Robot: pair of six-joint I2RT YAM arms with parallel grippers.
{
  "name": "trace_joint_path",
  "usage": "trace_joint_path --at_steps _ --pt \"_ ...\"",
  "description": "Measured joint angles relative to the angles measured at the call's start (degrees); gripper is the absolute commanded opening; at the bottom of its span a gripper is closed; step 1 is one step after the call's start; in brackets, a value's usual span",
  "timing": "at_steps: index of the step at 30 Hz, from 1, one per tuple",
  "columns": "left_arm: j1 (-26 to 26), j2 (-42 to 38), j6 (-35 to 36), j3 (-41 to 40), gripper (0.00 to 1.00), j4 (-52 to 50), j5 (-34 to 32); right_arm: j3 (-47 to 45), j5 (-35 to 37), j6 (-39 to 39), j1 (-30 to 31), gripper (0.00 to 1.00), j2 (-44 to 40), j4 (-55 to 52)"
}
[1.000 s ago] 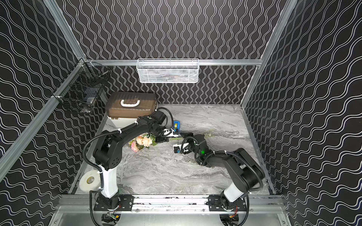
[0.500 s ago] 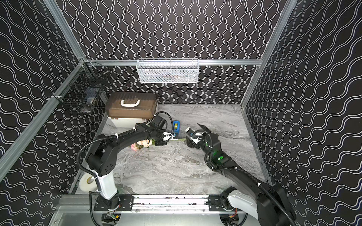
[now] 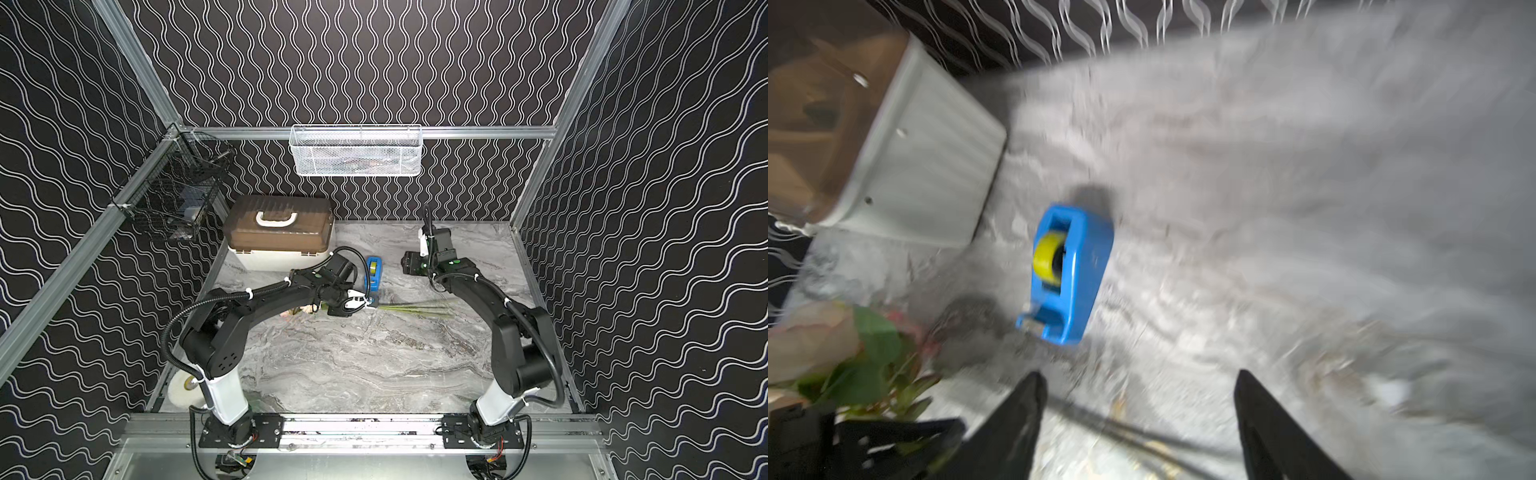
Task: Wrap bouquets with tape
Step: Wrap the tape around the bouquet, then tear off the tape using the Tape Cutter.
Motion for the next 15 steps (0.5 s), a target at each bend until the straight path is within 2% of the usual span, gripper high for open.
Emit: trace_joint_path --at_steps 3,8,15 --pt "-0.28 1.49 0.17 1.57 0.0 -1.6 0.2 -0.76 -5.86 5.64 -0.04 0.58 3.72 1.09" --pt "-0.42 2.91 0.37 2.93 0.0 -3.21 0.22 -1.03 -14.4 12.94 -0.02 0.55 9.75 6.32" --pt "-0.42 3.65 0.39 4.04 0.0 -4.66 0.22 -0.17 -20.96 19.23 1.88 0.51 16.63 13.09"
